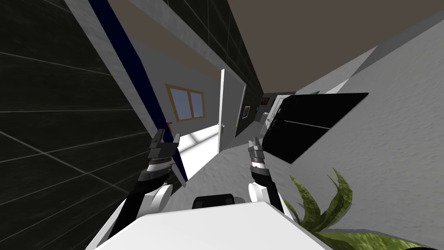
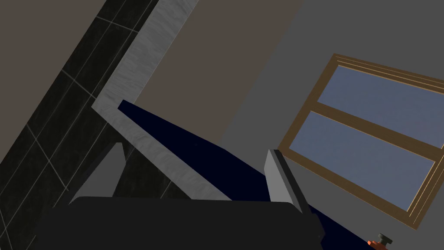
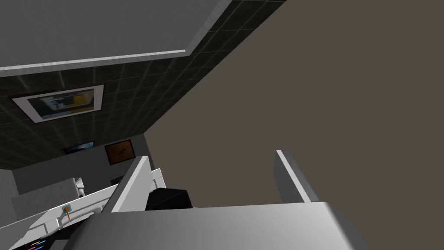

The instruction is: Push the door open

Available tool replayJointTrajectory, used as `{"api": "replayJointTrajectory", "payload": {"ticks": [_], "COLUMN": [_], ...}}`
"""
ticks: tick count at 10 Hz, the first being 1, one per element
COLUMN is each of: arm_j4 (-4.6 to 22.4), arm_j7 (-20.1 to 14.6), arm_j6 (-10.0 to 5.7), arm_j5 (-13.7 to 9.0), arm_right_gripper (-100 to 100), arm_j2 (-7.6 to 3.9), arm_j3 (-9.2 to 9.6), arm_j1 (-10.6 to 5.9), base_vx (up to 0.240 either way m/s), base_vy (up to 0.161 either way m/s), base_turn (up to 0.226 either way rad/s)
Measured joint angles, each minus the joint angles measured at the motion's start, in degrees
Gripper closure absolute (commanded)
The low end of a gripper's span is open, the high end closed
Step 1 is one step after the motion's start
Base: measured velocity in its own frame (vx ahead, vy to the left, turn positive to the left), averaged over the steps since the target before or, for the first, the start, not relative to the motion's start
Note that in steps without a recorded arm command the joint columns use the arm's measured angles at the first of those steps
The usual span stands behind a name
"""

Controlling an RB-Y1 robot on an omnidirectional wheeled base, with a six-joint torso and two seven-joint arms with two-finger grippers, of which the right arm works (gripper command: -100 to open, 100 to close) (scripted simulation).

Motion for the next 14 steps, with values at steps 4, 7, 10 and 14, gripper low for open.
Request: {"api": "replayJointTrajectory", "payload": {"ticks": [4,7,10,14], "arm_j4": [4.6,7.6,11.59,18.21], "arm_j7": [-2.37,-4.35,-6.53,-10.04], "arm_j6": [-0.99,-1.53,-2.54,-3.84], "arm_j5": [1.34,2.3,3.57,5.38], "arm_right_gripper": [-100,-100,-100,-100], "arm_j2": [-1.26,-2.28,-3.2,-4.75], "arm_j3": [0.88,1.51,2.45,3.47], "arm_j1": [-2.91,-4.92,-7.33,-11.64], "base_vx": [0.081,0.066,0.081,0.093], "base_vy": [-0.026,-0.022,-0.023,-0.035], "base_turn": [0.011,0.012,0.014,0.016]}}
